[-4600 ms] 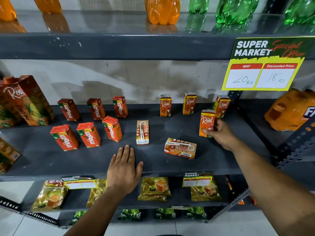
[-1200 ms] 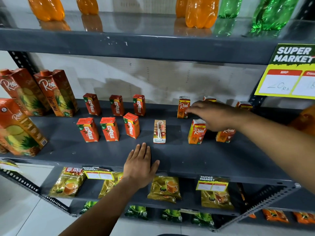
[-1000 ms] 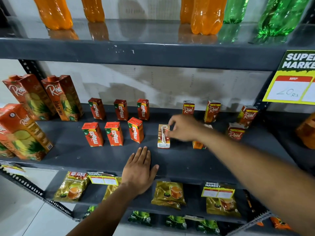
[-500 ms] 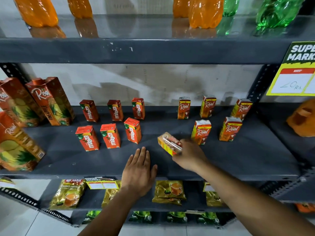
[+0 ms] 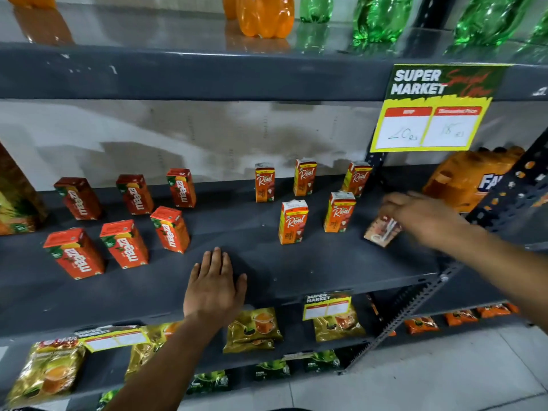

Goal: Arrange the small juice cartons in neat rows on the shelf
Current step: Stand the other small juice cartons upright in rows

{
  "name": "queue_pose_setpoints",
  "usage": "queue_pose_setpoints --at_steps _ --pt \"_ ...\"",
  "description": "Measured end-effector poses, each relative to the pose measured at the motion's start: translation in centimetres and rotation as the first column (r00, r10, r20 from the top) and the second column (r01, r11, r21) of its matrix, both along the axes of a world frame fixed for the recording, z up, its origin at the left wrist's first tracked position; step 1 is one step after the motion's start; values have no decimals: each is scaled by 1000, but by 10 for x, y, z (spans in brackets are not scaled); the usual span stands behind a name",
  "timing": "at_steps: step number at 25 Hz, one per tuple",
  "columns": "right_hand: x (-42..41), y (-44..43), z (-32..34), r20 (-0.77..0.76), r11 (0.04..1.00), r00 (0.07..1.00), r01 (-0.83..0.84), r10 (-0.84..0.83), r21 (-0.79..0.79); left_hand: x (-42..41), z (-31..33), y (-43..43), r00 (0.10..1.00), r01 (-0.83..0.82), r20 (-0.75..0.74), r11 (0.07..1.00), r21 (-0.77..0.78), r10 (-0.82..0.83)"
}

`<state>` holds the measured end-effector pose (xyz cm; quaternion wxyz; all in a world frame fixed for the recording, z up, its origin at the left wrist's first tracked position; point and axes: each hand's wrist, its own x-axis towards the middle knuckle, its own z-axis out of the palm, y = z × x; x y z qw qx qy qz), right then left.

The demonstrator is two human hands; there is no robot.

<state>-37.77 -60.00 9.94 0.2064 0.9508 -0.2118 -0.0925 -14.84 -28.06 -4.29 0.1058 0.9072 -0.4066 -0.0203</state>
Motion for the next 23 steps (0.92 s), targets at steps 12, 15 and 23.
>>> queue_pose_setpoints --at_steps 12,15,23 --pt "29 -53 15 -249 964 939 -261 239 -59 -1 -4 5 999 -19 34 1000 18 19" --pt "30 -58 19 -156 979 967 -195 203 65 -1 -6 3 999 -24 36 1000 19 24" --pt "48 -58 4 4 898 950 292 -311 329 1 -9 3 999 -29 39 999 25 28"
